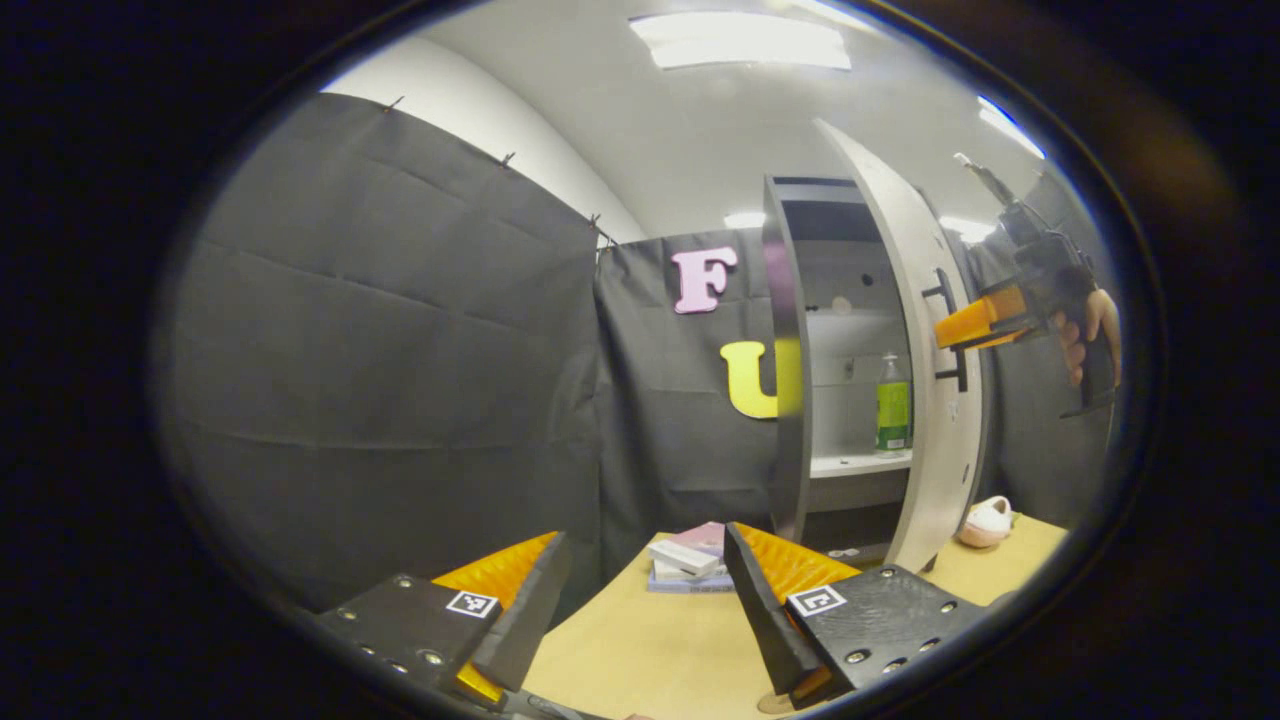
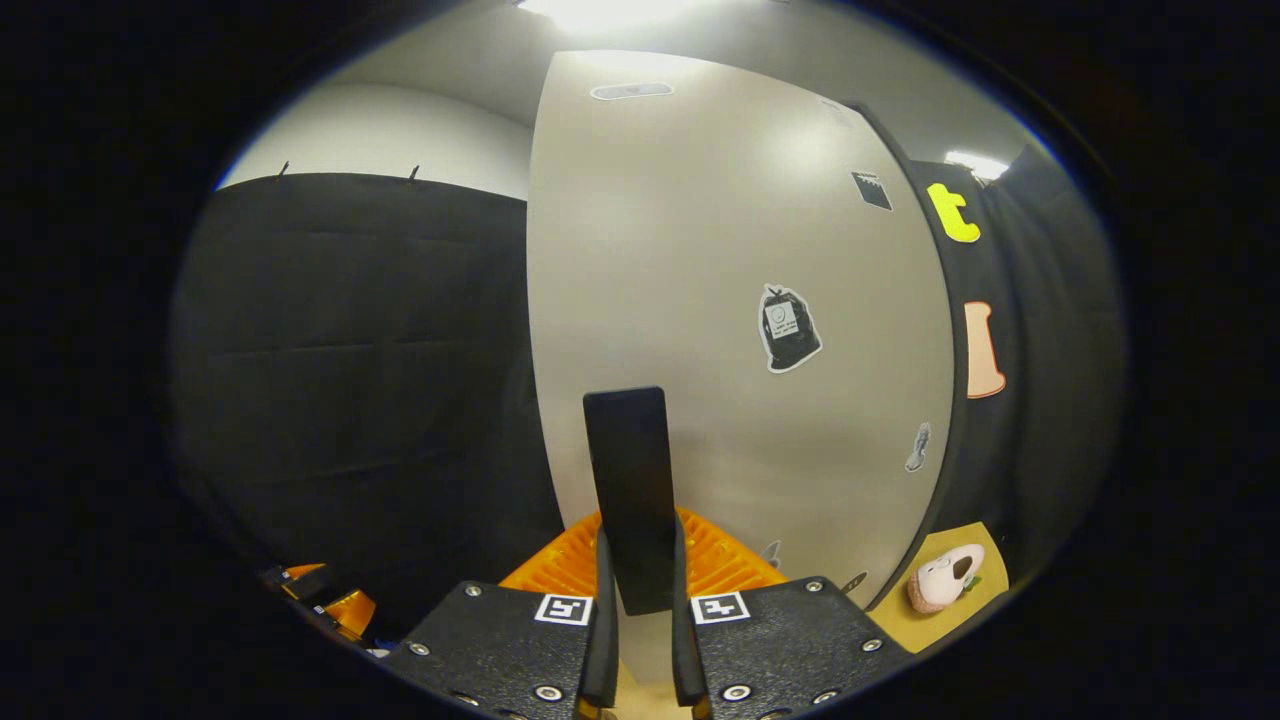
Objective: Open the cabinet door with the right hand, grasp the bottle in the cabinet with the left hand and place it on the coaster, then close the cabinet door with the right hand.
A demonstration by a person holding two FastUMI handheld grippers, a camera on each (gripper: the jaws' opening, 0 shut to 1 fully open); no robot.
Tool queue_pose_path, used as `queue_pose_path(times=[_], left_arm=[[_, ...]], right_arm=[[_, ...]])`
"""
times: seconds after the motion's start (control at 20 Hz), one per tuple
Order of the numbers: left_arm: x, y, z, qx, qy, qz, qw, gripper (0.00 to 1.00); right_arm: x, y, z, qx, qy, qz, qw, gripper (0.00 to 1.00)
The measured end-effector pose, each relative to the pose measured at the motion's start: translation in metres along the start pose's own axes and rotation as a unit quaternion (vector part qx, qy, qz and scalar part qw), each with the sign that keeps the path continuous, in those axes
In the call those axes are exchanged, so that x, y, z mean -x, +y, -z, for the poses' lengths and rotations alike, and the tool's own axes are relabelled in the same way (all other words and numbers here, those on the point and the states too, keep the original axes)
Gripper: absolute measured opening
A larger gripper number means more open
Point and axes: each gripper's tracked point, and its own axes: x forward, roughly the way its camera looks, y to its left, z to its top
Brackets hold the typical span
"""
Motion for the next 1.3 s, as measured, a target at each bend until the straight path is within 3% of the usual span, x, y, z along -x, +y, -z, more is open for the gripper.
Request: queue_pose_path(times=[0.6,1.3], left_arm=[[0.000,-0.100,-0.013,0.000,-0.009,0.070,0.998,0.89],[0.018,-0.190,-0.019,-0.006,-0.011,0.133,0.991,0.92]], right_arm=[[0.043,-0.027,-0.002,-0.020,-0.005,0.004,1.000,0.22],[0.099,-0.085,-0.003,-0.023,-0.024,0.061,0.998,0.20]])
